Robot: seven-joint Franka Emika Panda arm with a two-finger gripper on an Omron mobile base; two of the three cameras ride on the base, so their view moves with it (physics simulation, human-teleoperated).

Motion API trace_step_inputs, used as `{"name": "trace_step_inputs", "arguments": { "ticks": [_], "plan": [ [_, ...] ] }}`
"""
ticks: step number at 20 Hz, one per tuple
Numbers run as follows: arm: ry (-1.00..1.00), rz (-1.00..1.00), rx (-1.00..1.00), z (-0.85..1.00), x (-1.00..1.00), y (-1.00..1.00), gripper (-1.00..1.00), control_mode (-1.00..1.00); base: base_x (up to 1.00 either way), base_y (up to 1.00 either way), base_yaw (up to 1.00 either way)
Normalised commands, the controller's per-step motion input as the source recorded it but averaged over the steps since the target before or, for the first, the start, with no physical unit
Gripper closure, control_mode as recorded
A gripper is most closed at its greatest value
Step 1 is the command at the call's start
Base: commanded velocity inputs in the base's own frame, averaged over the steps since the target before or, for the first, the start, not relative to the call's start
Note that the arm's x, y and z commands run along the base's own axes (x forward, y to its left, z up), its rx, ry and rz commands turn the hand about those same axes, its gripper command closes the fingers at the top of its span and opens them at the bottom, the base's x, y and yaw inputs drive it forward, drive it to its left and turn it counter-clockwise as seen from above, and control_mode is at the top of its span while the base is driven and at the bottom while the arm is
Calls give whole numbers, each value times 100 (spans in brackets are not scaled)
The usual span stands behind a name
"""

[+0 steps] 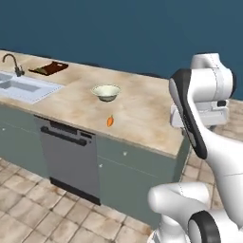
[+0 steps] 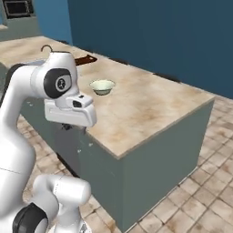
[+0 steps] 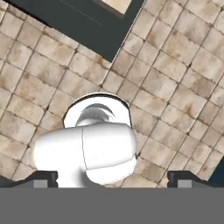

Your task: Place the two vegetables and bowl onto the tray for setting up a vegetable dip station.

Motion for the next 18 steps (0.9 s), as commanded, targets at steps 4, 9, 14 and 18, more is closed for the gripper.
{"name": "trace_step_inputs", "arguments": {
  "ticks": [4,9,14,18],
  "plan": [
    [0,0,0,0,0,0,-100,100,8,100,-61],
    [0,0,0,0,0,0,-100,100,3,100,-57],
    [0,0,0,0,0,0,-100,100,17,100,-46],
    [0,0,0,0,0,0,-100,100,26,100,-34]
  ]
}}
